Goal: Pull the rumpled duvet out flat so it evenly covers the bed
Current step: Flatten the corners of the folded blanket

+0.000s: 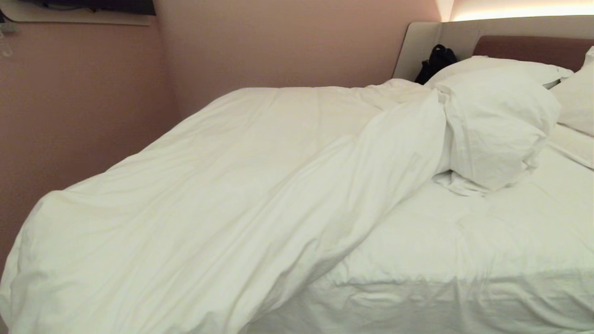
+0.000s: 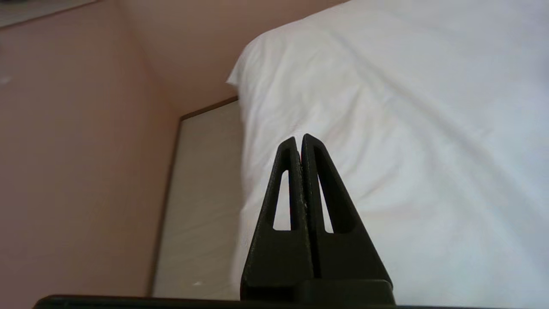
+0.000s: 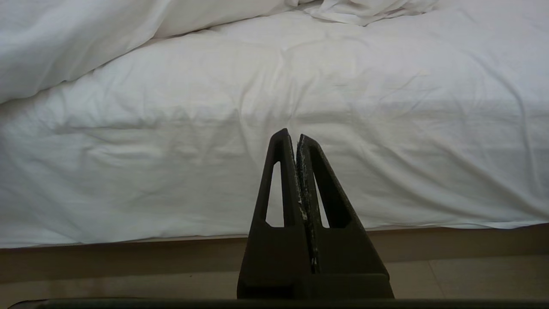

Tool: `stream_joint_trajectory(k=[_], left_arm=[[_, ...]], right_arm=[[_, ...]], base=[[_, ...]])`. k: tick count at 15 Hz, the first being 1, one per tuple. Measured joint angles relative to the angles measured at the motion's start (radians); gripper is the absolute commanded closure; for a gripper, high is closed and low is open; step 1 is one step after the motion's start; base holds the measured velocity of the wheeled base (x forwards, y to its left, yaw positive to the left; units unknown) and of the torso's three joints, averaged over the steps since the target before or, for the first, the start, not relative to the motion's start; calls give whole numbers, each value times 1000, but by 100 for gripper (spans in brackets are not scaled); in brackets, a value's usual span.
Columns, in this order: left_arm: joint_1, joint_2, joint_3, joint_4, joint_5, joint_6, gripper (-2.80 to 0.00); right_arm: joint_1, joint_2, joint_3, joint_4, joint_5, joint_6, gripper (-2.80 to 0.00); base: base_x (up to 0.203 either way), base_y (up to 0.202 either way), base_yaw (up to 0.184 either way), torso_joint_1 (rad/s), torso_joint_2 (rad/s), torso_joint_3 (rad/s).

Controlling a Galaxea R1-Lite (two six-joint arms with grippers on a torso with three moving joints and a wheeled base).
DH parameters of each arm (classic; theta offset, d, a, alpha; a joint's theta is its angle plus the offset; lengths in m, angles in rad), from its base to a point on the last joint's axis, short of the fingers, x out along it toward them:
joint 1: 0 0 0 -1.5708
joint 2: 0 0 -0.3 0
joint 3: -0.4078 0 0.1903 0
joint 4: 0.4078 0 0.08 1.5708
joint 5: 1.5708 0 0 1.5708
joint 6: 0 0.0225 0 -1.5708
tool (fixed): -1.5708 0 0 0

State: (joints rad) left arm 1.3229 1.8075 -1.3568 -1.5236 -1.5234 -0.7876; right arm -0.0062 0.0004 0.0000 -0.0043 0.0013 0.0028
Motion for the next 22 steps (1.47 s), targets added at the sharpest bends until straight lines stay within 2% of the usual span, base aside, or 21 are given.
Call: stream_joint_trajectory(k=[4, 9, 13, 19, 22], left_arm=[[-2, -220, 35, -1, 0, -321, 0], [-1, -455, 199, 0, 0, -591, 0], [-2, -597, 291, 1, 0, -622, 0], [-32, -896, 549, 1, 0, -661, 0], [-43, -1008, 590, 0, 1, -669, 0]], right_arm=[[0, 0, 0, 0, 0, 0, 0], [0, 0, 0, 0, 0, 0, 0], [0, 0, 0, 0, 0, 0, 0], [0, 0, 0, 0, 0, 0, 0], [0, 0, 0, 0, 0, 1, 0]], base=[[0, 0, 0, 0, 0, 0], [0, 0, 0, 0, 0, 0], [0, 0, 0, 0, 0, 0], [0, 0, 0, 0, 0, 0], [0, 0, 0, 0, 0, 0]])
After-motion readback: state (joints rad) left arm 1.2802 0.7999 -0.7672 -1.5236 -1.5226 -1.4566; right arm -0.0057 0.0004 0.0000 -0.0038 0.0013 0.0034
